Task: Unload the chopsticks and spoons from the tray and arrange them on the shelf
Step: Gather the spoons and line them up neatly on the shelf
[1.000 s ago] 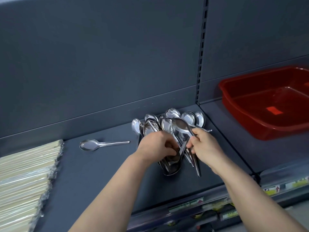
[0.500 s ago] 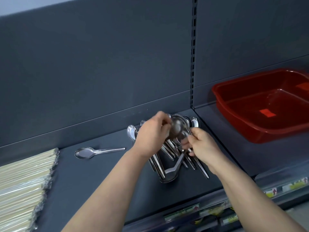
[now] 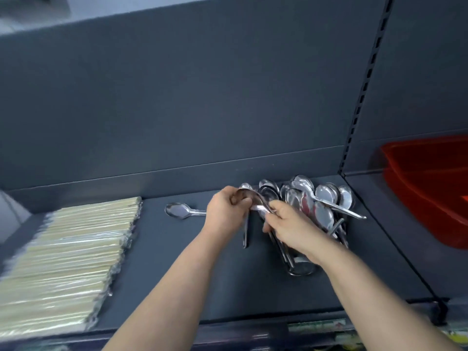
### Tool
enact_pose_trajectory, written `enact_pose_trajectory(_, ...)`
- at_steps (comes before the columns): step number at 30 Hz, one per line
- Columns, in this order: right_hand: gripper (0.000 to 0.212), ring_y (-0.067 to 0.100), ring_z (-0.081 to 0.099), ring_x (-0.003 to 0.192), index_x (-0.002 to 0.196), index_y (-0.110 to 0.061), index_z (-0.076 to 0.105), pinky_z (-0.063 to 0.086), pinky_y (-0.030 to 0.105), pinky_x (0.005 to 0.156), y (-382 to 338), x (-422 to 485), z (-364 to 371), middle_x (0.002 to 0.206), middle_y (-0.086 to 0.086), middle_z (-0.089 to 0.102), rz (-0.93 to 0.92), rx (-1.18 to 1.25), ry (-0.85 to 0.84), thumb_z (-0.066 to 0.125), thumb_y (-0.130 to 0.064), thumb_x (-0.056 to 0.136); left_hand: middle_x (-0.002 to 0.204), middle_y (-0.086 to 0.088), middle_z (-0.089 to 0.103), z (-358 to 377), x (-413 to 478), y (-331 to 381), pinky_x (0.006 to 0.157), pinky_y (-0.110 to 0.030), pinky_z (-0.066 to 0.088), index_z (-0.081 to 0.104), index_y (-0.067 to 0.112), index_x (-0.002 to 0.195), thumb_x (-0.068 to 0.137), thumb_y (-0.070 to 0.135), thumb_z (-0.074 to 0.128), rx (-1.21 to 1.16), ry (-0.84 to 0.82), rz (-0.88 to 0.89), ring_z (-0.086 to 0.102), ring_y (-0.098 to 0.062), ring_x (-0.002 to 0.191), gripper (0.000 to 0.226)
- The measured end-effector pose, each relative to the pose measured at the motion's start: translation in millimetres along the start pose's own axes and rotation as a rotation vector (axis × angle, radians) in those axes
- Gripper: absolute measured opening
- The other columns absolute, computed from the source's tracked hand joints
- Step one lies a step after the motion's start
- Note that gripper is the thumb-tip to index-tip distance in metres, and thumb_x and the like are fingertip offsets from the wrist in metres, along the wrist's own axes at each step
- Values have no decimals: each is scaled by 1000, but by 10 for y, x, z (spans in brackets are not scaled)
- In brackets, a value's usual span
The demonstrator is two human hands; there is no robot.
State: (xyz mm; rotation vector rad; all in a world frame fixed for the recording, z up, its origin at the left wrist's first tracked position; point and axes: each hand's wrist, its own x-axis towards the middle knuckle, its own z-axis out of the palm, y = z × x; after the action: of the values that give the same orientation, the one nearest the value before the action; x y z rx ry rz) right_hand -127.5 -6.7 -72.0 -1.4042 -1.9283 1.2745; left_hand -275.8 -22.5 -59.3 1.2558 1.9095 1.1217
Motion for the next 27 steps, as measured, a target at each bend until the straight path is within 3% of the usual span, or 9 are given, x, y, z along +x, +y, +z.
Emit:
enact_pose_trajectory(3,18,15,59,70,95,-27,58,49,31,67,-227,53,195,86,-11,67,-93,-364,-47,43,-17,94,65,5,57,-337,-43,-300,59,-27,40,57,16,79,85,14,65,-42,76,-88,52,-16,62,10)
enact_pose_trajectory(8,17,25,53,81,94,-21,61,34,32,60,-515,229,691,91,-1,54,-234,-705,27,45,-16,96,79,7,60,-818,-67,-732,69,-30,40,54,18,88,84,23,66,135,279,-164,57,-19,81,13)
enact_pose_trajectory(11,25,27,56,86,102,-22,62,39,33,63,-574,394,943,92,-2,49,-303,-750,53,45,-5,92,90,1,66,-989,20,-884,77,-34,47,56,15,91,85,25,65,160,357,-196,61,-24,91,15)
enact_pose_trajectory(15,34,27,58,96,116,-24,61,44,33,69,-607,583,1117,110,1,52,-286,-778,108,47,-4,92,92,-1,66,-1102,209,-978,79,-35,48,54,15,94,85,27,63,244,348,-199,61,-25,93,18)
enact_pose_trajectory(21,33,18,46,106,115,-31,63,36,29,76,-563,693,1306,111,-6,52,-293,-893,227,54,-10,92,95,-2,64,-1172,360,-1091,72,-30,40,48,14,102,85,27,64,269,336,-193,60,-25,95,27)
enact_pose_trajectory(27,31,18,45,111,117,-31,62,36,32,85,-595,712,1334,116,-7,54,-288,-904,275,54,-13,92,97,-5,64,-1204,366,-1048,77,-34,44,44,13,107,86,30,64,247,355,-133,61,-28,94,33)
